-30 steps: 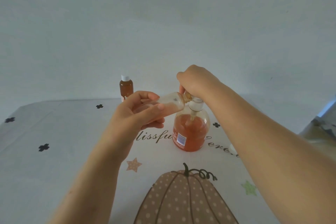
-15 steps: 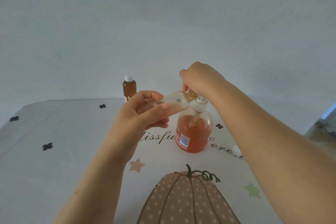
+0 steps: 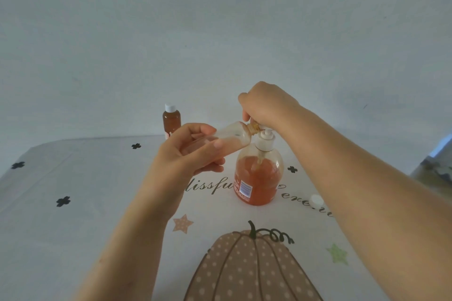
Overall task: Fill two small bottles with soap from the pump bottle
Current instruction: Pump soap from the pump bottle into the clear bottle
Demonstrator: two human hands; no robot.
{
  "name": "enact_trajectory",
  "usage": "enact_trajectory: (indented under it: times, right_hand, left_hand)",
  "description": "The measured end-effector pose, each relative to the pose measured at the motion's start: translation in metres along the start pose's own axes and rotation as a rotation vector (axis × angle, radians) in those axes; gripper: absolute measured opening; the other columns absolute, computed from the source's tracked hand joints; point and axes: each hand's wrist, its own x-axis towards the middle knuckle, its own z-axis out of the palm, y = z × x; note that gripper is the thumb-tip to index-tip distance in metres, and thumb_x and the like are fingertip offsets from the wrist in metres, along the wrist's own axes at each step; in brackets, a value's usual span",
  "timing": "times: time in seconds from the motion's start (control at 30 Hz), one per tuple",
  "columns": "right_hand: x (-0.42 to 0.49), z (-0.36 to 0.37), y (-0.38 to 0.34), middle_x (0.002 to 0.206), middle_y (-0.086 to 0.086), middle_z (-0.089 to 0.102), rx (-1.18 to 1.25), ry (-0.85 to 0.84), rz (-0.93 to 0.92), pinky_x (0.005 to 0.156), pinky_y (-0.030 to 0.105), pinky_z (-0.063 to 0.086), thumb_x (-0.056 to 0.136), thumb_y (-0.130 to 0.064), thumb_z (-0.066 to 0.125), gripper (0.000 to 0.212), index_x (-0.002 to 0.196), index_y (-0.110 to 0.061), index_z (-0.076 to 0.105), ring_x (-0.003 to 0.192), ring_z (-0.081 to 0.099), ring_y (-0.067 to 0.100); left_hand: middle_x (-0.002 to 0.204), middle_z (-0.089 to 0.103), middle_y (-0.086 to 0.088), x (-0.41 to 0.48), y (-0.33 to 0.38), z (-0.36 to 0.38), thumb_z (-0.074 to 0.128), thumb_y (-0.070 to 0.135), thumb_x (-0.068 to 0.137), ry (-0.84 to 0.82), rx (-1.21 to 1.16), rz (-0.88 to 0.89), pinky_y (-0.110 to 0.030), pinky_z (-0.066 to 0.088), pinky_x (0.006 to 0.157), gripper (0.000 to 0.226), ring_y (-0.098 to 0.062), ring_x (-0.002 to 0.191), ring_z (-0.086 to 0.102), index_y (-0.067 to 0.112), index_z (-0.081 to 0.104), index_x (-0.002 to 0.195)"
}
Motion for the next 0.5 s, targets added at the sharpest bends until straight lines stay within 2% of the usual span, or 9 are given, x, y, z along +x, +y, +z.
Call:
enact_trajectory:
  times: [0.1, 0.37, 0.5]
  right_hand:
    - [-0.001, -0.002, -0.002, 0.092, 0.006, 0.077, -0.027, -0.018, 0.002, 0.061, 0.028, 0.041, 0.095, -0.020, 0.040, 0.037, 0.099, -0.007, 0.075, 0.064, 0.060, 0.023]
    - [0.001, 0.008, 0.003, 0.091, 0.007, 0.078, 0.021, -0.029, 0.039, 0.068, 0.031, 0.045, 0.093, -0.021, 0.040, 0.039, 0.098, -0.007, 0.076, 0.062, 0.060, 0.023]
    - [0.002, 0.012, 0.005, 0.093, 0.007, 0.077, 0.028, -0.031, 0.046, 0.070, 0.032, 0.047, 0.094, -0.022, 0.040, 0.039, 0.098, -0.008, 0.076, 0.068, 0.061, 0.023]
  left_hand:
    - [0.087, 0.073, -0.005, 0.000, 0.000, 0.001, 0.074, 0.020, 0.074, 0.000, -0.007, 0.008, -0.032, 0.058, 0.070, 0.034, -0.026, 0.075, 0.068, 0.006, 0.064, 0.103]
    - [0.089, 0.071, -0.006, 0.001, -0.002, -0.001, 0.076, 0.020, 0.073, 0.004, 0.011, -0.015, -0.031, 0.058, 0.070, 0.034, -0.026, 0.073, 0.068, 0.007, 0.065, 0.103]
    - [0.091, 0.069, -0.007, 0.003, -0.002, -0.004, 0.077, 0.019, 0.072, 0.005, 0.027, -0.034, -0.031, 0.059, 0.071, 0.034, -0.027, 0.073, 0.069, 0.006, 0.066, 0.102]
